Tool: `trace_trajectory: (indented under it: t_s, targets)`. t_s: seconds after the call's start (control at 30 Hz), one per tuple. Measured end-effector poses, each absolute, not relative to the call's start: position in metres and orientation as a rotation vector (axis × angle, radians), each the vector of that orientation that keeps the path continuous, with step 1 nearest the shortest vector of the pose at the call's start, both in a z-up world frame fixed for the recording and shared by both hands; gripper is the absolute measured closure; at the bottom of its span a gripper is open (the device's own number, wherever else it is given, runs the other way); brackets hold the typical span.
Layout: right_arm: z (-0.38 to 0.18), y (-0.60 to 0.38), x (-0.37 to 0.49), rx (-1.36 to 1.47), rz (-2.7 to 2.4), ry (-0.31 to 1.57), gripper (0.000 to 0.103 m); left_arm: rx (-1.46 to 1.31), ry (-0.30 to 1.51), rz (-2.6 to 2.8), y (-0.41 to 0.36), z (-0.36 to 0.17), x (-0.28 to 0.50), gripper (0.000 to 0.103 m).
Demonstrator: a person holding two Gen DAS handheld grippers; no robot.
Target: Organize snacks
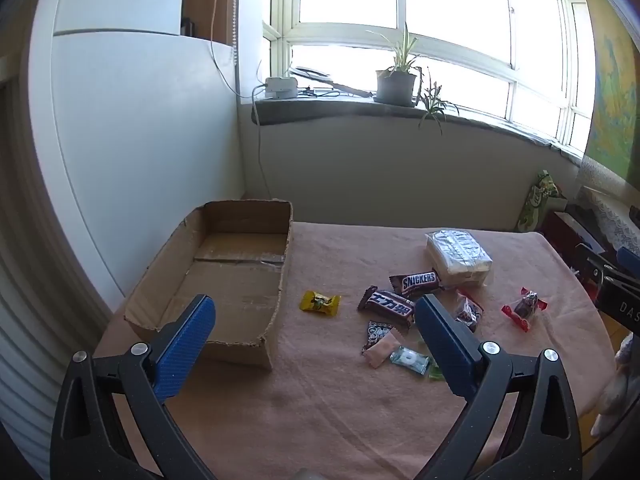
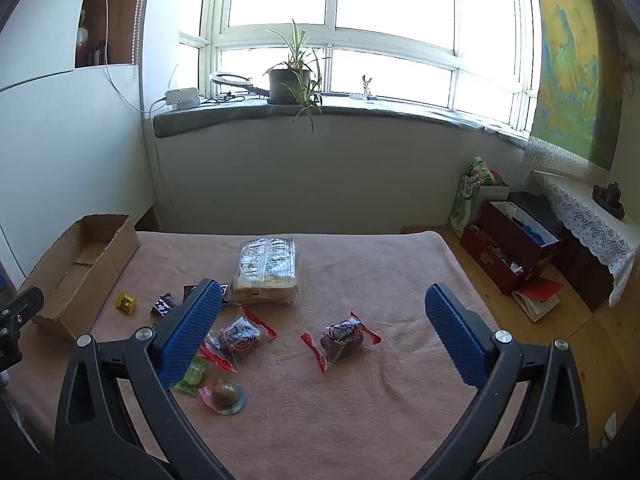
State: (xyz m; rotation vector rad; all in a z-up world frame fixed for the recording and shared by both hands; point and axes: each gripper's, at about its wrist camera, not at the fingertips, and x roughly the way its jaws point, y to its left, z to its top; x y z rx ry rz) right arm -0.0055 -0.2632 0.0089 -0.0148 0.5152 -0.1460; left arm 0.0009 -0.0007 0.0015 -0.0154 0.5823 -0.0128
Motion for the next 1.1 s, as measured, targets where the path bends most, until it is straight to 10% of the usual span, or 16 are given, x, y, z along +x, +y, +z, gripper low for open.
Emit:
trace_trajectory:
  t_s: [1.1]
  targets:
    - [0.0063, -0.2595, -0.0033, -0.016, -0.141, 0.52, 0.0, -0.02, 0.583, -0.029, -0.0047, 0.0006, -0.0009, 0.003]
